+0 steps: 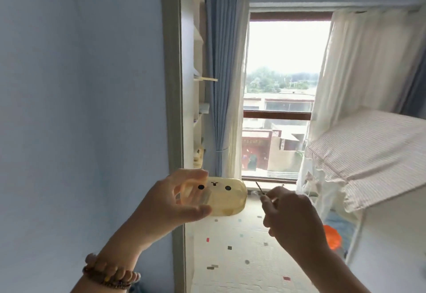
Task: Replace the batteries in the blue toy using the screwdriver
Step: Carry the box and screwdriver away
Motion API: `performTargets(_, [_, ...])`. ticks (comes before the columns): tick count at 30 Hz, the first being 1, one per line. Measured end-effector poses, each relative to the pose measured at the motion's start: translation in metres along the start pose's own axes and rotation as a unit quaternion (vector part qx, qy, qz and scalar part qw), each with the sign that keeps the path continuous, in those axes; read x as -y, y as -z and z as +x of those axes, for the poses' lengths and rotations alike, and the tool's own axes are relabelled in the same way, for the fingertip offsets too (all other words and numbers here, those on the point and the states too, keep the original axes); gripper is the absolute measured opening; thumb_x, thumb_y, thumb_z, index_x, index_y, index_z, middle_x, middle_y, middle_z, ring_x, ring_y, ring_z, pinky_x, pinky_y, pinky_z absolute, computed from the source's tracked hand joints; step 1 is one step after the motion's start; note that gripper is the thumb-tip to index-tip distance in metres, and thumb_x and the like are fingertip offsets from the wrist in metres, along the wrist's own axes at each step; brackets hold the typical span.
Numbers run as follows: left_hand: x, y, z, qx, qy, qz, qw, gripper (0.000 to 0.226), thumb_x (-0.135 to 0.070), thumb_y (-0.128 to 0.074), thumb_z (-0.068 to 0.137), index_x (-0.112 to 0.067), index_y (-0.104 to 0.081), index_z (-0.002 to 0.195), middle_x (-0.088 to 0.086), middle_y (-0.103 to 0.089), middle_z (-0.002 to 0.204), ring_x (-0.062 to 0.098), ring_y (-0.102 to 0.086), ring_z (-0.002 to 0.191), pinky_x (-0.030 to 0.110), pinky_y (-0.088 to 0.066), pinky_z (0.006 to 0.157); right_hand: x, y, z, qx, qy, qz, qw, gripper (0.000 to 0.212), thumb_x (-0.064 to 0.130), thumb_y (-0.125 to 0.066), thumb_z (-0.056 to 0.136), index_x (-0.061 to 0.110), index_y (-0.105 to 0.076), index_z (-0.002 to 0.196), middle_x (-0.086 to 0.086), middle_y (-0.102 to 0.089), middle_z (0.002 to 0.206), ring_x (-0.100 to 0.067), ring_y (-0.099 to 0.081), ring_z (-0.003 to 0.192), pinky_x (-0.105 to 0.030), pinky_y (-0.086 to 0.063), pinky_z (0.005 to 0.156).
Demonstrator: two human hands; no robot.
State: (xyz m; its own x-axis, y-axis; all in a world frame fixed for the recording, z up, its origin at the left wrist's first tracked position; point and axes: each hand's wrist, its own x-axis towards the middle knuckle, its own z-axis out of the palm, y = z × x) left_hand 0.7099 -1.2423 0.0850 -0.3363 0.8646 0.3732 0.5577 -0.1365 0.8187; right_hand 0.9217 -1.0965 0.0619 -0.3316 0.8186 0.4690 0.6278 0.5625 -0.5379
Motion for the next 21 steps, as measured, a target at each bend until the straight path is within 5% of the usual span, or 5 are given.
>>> performTargets(21, [0.04,-0.13,0.211,0.027,-0.002,-0.019,0.999,0.07,-0.046,-0.091,0.055,-0.043,-0.064,0.119,-0.013,-0.068,0.119,0.021,-0.065,0.115,0.041,-0.06,0.09,-0.149,-0.022,0.187,0.001,0.012,0.03,0.999,0.014,0.039,-0.062,0.091,0.027,-0.068,0.087,0.007,-0.068,0.048,0.001,-0.065,0.043,-0.032,-0.062,0.061])
